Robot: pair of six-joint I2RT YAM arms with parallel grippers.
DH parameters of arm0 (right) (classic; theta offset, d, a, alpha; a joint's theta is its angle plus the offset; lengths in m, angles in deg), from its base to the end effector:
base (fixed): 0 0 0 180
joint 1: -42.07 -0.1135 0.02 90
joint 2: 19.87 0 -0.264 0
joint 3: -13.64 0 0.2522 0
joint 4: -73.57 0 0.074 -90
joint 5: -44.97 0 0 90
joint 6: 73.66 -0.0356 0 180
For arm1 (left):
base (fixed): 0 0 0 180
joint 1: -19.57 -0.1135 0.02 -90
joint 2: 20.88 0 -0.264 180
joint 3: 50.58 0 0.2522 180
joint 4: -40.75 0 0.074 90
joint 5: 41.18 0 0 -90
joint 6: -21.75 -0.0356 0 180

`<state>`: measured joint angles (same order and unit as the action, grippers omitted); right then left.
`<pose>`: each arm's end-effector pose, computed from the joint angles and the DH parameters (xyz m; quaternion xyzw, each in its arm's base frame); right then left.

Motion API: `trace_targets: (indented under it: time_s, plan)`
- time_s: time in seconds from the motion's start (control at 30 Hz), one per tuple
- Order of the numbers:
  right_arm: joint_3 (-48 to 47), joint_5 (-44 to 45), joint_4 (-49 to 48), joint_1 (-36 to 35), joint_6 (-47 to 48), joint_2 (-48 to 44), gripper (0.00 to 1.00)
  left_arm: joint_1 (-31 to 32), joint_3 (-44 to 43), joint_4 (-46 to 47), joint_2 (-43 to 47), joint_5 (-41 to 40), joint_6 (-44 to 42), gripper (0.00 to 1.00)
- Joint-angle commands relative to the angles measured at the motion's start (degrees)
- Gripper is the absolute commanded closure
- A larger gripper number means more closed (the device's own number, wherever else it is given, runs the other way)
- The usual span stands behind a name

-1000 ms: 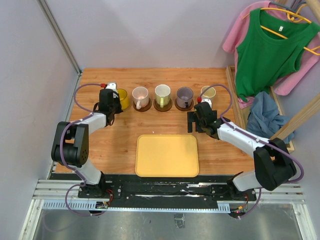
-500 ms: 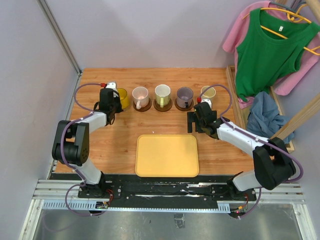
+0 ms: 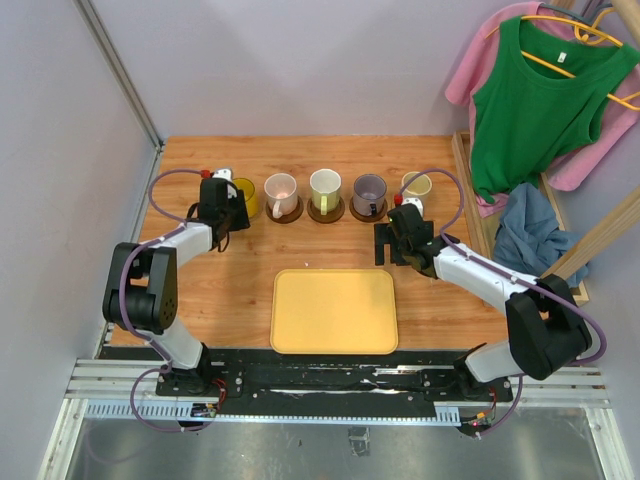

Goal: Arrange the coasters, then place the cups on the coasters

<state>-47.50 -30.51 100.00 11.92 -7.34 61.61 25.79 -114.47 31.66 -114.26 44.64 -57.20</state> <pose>0.2567 0.1388 0.2079 -0.0056 0.9234 0.0607 0.3790 0.3390 -0.0343 0.1846 -0.0537 0.8989 -0.0326 0.4335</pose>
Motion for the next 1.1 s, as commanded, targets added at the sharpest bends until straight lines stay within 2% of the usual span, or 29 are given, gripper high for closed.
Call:
trace_targets:
  time_s: [0.0, 0.23, 0.7, 0.8, 0.93, 1.07]
  plan:
    - [0.5, 0.0, -0.4, 0.8, -0.6, 0.5, 0.02, 0.0, -0.3, -1.9, 2.3, -0.9, 1.0, 0.38]
    - [0.8, 0.2, -0.2, 0.8, -0.6, -0.3, 0.02, 0.1, 2.7, -1.7, 6.3, 0.2, 2.2, 0.32]
    - [0.8, 0.0, 0.1, 0.8, -0.6, -0.8, 0.02, 1.3, 13.2, 1.6, 12.2, 3.3, 7.2, 0.12]
    - [1.5, 0.8, 0.2, 0.8, -0.6, -1.6, 0.02, 2.1, 16.7, 2.6, 16.1, 3.7, 9.3, 0.01]
    - [1.6, 2.5, 1.0, 0.8, -0.7, -2.3, 0.02, 2.7, 21.2, 2.0, 24.4, 2.3, 11.9, 0.0]
    - [1.5, 5.5, 2.0, 1.0, -0.5, -3.9, 0.02, 2.8, 23.9, -2.8, 35.0, -2.7, 14.2, 0.0]
